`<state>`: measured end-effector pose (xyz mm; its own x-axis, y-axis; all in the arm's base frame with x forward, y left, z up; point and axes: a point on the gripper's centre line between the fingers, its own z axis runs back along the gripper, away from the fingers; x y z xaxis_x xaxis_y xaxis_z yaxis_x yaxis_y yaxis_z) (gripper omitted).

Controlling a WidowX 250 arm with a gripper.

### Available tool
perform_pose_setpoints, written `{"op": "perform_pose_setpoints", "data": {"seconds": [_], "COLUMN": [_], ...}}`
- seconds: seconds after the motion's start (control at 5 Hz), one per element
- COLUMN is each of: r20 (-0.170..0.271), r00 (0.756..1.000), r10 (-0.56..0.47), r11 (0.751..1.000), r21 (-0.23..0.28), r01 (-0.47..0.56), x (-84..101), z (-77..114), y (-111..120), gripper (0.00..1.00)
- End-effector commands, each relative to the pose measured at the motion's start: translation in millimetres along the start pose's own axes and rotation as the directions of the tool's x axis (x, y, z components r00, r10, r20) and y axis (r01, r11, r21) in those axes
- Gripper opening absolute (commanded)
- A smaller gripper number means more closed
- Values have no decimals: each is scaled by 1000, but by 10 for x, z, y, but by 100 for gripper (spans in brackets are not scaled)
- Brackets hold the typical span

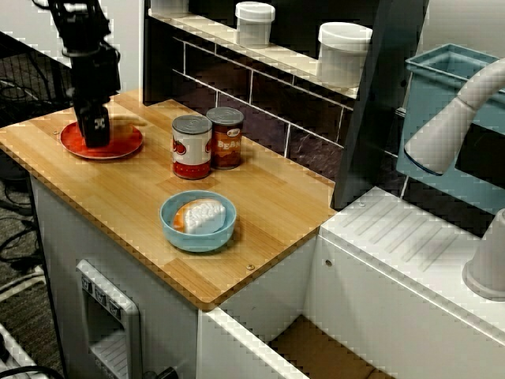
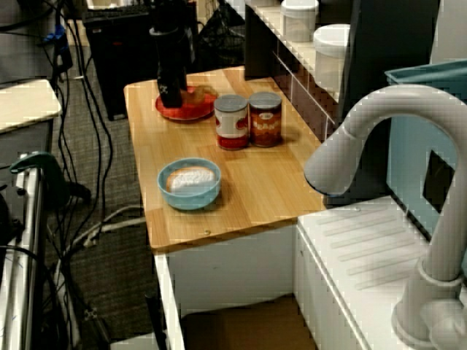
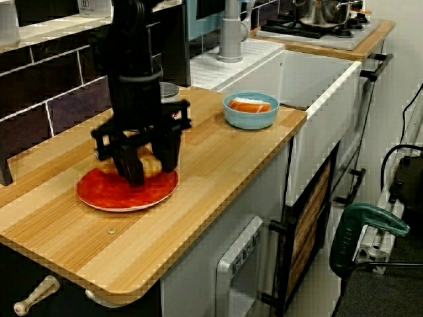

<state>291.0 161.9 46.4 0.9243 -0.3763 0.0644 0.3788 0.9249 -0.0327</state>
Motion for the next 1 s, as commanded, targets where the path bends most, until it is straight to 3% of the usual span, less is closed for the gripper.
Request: {"op": "perform_pose_setpoints", "data": {"seconds": [0.0,0.8], "r20": [86,70], "r00": [995,980], "r10": [-52,-184], "r11": [999,982], "r21": [4,-35], "r01": [51,187], "x": [66,222], "z": [604,783], "y": [-108,-716], "gripper": [0,0]}}
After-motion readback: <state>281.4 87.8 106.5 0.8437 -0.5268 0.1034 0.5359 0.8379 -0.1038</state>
